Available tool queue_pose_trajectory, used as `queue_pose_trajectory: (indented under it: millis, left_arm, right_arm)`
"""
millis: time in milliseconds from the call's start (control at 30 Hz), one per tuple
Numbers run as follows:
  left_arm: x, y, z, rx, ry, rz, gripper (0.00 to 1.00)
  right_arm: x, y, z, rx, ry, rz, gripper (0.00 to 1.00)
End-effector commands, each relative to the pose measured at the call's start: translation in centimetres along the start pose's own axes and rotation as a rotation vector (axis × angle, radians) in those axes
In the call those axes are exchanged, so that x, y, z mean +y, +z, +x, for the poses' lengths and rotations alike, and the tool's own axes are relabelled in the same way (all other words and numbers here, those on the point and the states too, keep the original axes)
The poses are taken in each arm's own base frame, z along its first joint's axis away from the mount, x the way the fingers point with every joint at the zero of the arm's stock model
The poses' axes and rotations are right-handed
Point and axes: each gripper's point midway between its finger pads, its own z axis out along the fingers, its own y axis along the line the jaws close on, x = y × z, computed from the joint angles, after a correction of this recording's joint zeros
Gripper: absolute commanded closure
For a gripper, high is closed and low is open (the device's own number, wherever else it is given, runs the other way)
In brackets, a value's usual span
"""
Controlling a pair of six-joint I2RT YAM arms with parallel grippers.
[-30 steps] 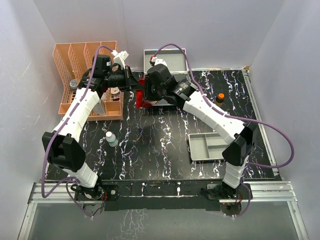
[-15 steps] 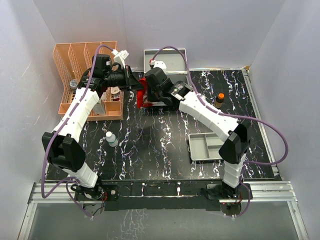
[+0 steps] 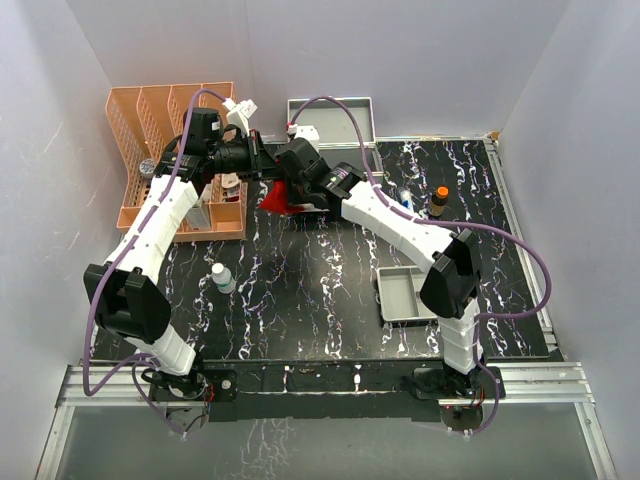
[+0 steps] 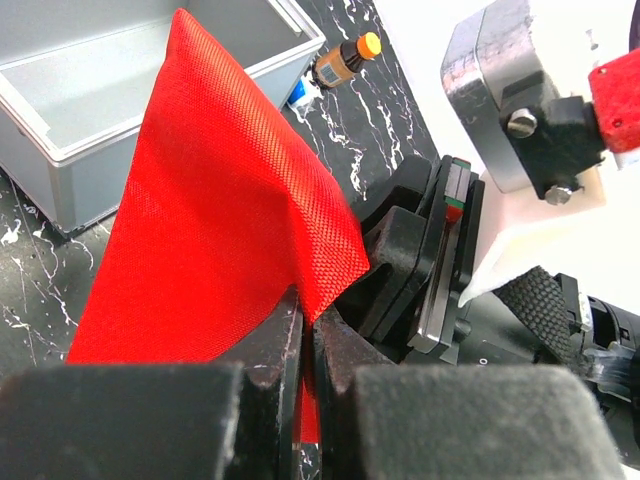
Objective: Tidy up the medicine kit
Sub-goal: Place the medical item at the medicine pouch.
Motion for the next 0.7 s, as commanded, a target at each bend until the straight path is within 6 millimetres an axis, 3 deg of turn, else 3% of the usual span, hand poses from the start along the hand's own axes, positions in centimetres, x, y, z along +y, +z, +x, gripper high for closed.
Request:
queue_pose_trajectory:
  millis: [0, 133, 233, 367, 500, 667]
  left_arm:
    - [-3.9, -1.3, -0.4, 0.006, 0.032, 0.131, 1.00]
    - [-3.8, -1.3, -0.1, 0.016, 0.031, 0.129, 1.00]
    - [-3.6, -1.2, 0.1, 0.021, 0.028, 0.127, 1.00]
    - [-3.4, -1.0, 0.2, 0.027, 0.022, 0.126, 1.00]
    - [-3.3, -0.8, 0.2, 0.029, 0.017, 0.128, 1.00]
    - [-3.1, -0.6, 0.3, 0.038, 0.015, 0.131, 1.00]
  right_arm:
    - [-0.4, -0.8, -4.0, -0.136, 0.036, 0.022, 0.99]
    - [0.7, -2.8, -6.3, -0.218, 0.063, -0.059, 0.75]
    - [1.3, -6.0, -8.9, -0.319, 0.101, -0.139, 0.62]
    - [1.3, -10.9, -12.4, -0.432, 0.150, -0.200, 0.56]
    - [0.9, -14.5, -14.2, -0.492, 0.190, -0.235, 0.51]
    - [0.4, -16.3, -14.3, -0.494, 0.132, -0.250, 0.45]
